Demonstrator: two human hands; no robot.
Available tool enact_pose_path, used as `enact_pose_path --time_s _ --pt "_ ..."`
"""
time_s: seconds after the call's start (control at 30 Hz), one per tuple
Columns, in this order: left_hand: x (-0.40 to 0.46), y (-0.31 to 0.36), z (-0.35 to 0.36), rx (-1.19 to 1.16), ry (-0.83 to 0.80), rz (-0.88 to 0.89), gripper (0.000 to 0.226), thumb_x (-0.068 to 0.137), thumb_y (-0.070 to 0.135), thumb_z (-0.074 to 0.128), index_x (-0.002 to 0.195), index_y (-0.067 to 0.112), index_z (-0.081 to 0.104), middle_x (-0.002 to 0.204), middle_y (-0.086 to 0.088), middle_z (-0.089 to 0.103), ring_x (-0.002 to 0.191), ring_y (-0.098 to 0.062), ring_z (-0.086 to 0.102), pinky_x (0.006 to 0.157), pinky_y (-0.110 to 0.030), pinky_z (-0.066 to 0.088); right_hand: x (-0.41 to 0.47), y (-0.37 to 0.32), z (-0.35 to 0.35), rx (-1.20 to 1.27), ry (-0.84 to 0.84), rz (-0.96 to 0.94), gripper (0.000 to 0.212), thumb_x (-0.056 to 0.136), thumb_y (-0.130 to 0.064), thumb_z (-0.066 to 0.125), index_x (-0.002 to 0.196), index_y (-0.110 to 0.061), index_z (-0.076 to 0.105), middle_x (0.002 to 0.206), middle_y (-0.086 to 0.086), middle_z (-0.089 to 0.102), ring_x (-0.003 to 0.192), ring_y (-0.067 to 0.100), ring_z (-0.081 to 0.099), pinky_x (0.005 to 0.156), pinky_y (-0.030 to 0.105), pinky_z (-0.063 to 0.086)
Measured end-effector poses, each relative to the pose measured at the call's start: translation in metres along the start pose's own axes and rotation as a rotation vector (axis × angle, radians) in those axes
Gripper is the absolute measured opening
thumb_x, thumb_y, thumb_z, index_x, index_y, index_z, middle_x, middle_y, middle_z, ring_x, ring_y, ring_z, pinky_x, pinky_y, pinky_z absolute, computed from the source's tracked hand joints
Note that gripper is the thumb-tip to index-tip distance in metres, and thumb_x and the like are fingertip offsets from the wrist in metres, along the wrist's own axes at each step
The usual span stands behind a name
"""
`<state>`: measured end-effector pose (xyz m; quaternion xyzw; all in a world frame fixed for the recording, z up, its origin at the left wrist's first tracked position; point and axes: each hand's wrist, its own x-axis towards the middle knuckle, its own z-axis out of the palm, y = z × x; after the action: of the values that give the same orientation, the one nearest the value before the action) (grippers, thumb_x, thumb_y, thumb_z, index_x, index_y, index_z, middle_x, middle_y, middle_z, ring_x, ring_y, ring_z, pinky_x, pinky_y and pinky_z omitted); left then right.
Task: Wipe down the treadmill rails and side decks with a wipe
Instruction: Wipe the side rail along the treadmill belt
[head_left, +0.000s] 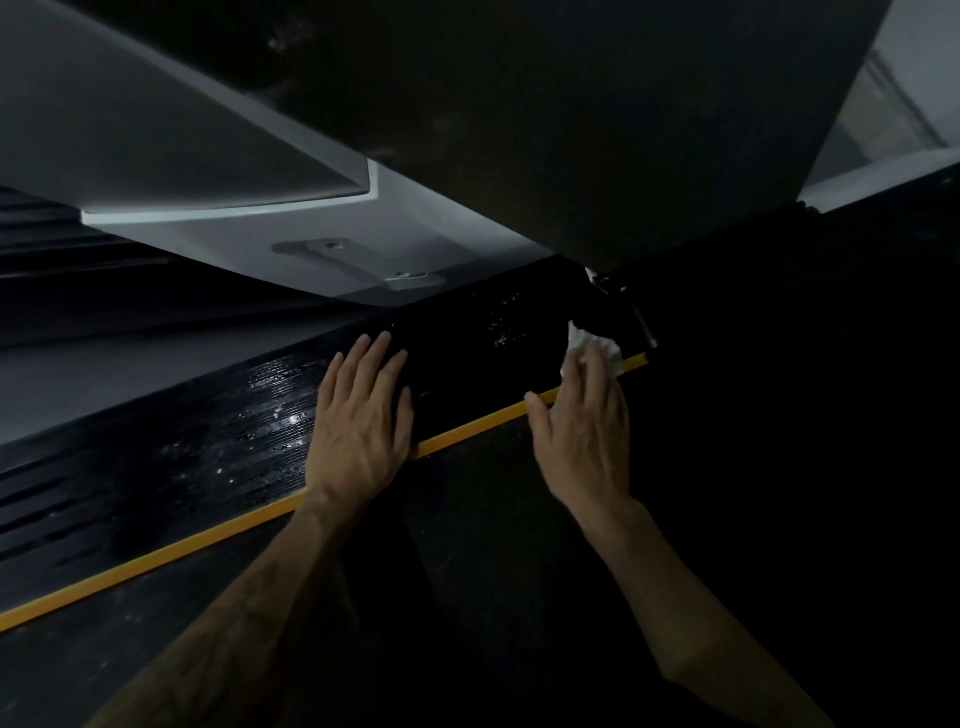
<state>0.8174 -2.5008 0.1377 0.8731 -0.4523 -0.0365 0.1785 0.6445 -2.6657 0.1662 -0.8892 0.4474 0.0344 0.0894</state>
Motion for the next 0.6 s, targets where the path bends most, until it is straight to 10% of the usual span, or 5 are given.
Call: enact_pose_path --time_s 0.2,0.33,0.6 --pt "0.001 0.000 -0.001 -0.013 -0.007 -0.006 0.052 0.105 0.036 0.037 0.149 0.009 0.046 0.163 -0.012 0.035 0.156 -0.026 0.022 0.126 -0.054 0.022 0.014 -0.009 -0.007 0.098 -0.134 -0.089 0.085 0.098 -0.061 0.025 0.164 -0.015 -0.003 0.171 0.007 -0.015 0.157 0.019 -0.017 0.128 0.040 -0.006" --pt "0.001 0.002 -0.002 -0.024 0.000 -0.007 0.053 0.104 0.036 0.038 0.148 0.008 0.047 0.162 -0.013 0.036 0.155 -0.026 0.023 0.126 -0.054 0.022 -0.004 0.010 0.006 0.034 -0.107 -0.254 0.079 0.102 -0.056 0.027 0.164 -0.013 0.004 0.172 0.008 -0.008 0.159 0.020 -0.009 0.129 0.043 0.004" --pt "0.001 0.000 -0.002 -0.056 -0.010 -0.022 0.055 0.104 0.042 0.040 0.150 0.012 0.046 0.164 -0.009 0.034 0.157 -0.021 0.018 0.128 -0.049 0.016 0.045 0.017 -0.005 0.071 -0.045 0.009 0.090 0.097 -0.071 0.007 0.164 -0.011 0.003 0.172 0.011 -0.005 0.159 0.025 -0.005 0.129 0.049 0.005"
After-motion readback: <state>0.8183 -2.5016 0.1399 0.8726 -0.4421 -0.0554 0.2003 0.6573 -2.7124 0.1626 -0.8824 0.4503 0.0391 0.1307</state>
